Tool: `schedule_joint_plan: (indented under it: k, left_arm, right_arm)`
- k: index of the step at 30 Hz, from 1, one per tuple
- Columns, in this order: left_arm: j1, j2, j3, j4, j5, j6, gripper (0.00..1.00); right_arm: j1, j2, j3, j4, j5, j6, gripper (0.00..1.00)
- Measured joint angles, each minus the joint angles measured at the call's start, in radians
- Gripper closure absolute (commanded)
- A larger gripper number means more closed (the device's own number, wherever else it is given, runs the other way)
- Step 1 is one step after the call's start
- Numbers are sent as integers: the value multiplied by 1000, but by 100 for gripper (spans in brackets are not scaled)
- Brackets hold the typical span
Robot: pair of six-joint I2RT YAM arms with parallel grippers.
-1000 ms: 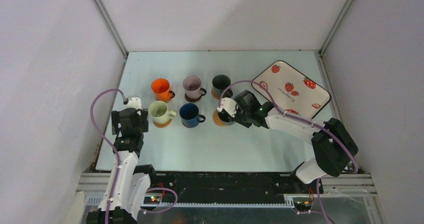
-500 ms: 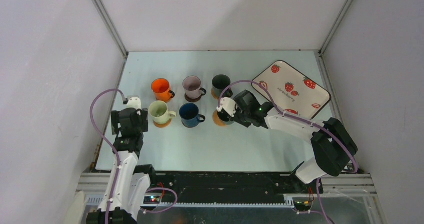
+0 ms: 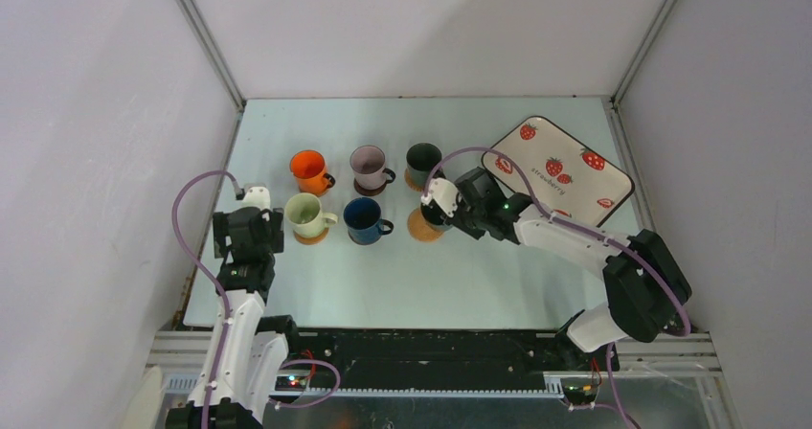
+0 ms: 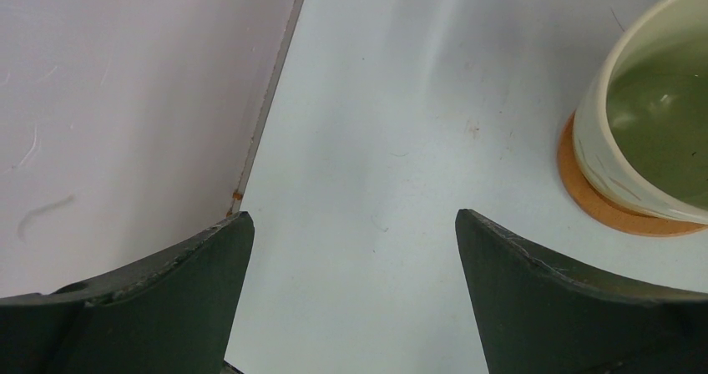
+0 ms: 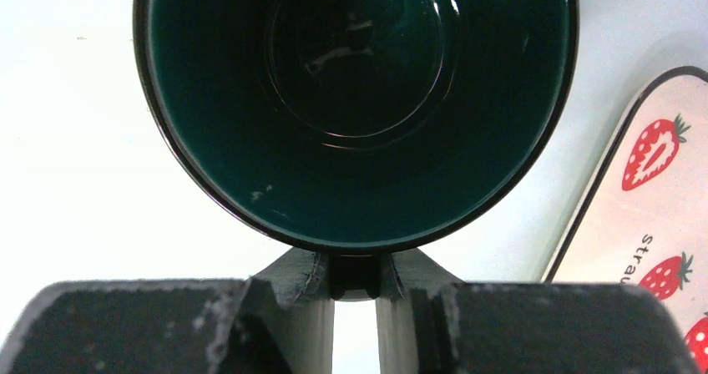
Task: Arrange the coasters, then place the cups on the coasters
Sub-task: Place the cup on the coaster.
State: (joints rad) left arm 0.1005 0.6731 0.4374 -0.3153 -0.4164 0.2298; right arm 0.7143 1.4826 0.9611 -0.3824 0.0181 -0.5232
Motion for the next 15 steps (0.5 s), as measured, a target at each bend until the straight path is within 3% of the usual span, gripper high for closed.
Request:
schedule_joint_plan:
  k: [15]
  left_arm:
    - [0, 0, 0, 0, 0, 0, 2]
  right_arm:
    - [-34, 6, 0, 41, -63, 103, 100]
